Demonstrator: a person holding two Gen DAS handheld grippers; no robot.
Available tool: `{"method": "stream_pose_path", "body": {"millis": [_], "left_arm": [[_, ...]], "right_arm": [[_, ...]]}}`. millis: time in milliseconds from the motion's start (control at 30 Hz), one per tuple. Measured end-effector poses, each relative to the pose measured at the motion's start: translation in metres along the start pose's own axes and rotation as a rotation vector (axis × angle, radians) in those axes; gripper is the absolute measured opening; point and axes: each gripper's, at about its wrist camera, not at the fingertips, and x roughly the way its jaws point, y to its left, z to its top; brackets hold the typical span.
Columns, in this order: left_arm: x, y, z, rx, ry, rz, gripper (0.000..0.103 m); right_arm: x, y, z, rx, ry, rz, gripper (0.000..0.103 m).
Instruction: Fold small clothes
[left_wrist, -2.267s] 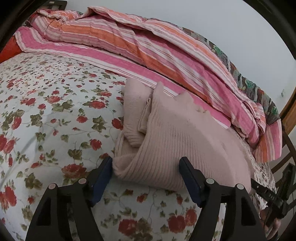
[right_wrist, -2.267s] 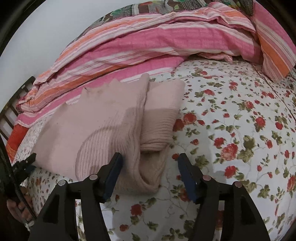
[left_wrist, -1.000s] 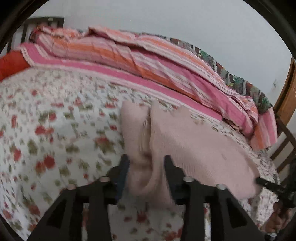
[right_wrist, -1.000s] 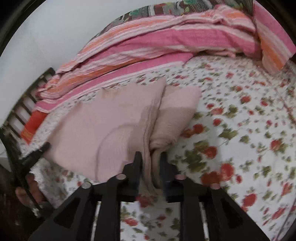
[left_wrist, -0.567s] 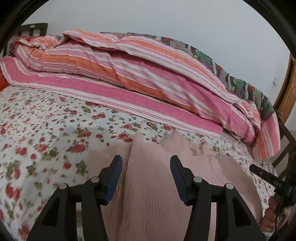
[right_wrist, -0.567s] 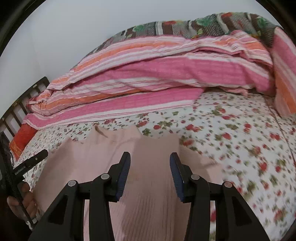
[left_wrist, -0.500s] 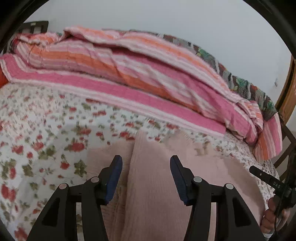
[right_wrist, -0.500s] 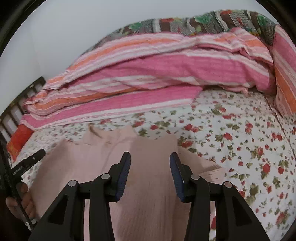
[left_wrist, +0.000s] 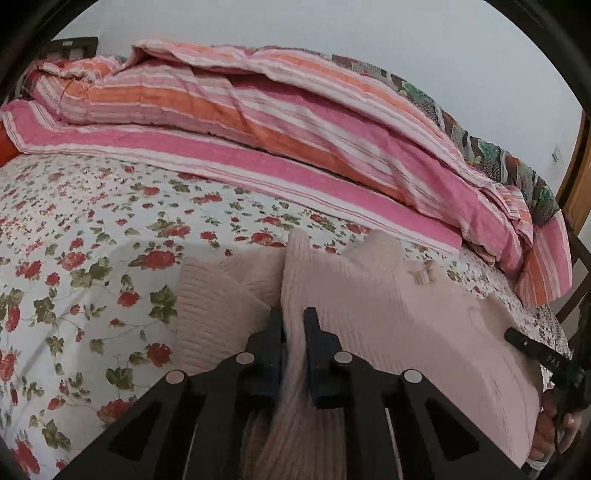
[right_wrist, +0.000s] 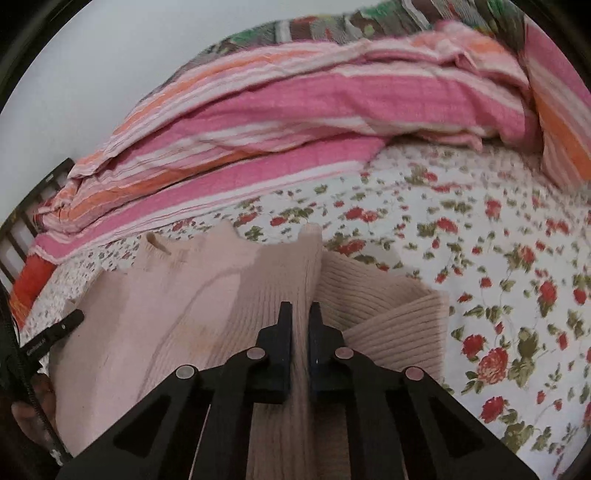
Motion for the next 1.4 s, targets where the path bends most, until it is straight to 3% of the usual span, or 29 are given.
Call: {"method": "stream_pose_path", "body": {"millis": [267, 400, 600, 833, 1400], "left_arm": [[-0.006, 0.008, 0.002, -0.051, -0.043, -0.005, 0.010], [0.001, 0.007, 0.002, -0.043, -0.009, 0.010, 0.010], [0.005, 0.003, 0.000, -0.018, 0.006, 0.030, 0.013], [0.007, -0.004, -0.001, 0.019, 0.015, 0.048, 0.020], [0.008, -0.006, -0.001, 0.029, 0.016, 0.049, 0.023]], "right_arm": [[-0.003, -0.011, 0.001, 0.056, -0.010, -0.002, 0.007], [0.005, -0.004, -0.001, 0.015, 0.034, -0.037, 0.007], [0.006, 0.005, -0.005, -0.040, 0.026, -0.087, 0.011], [0.006, 0.003, -0.006, -0.025, 0.024, -0.082, 0.011], [0.007, 0.006, -0.006, -0.038, 0.030, -0.097, 0.015]]}}
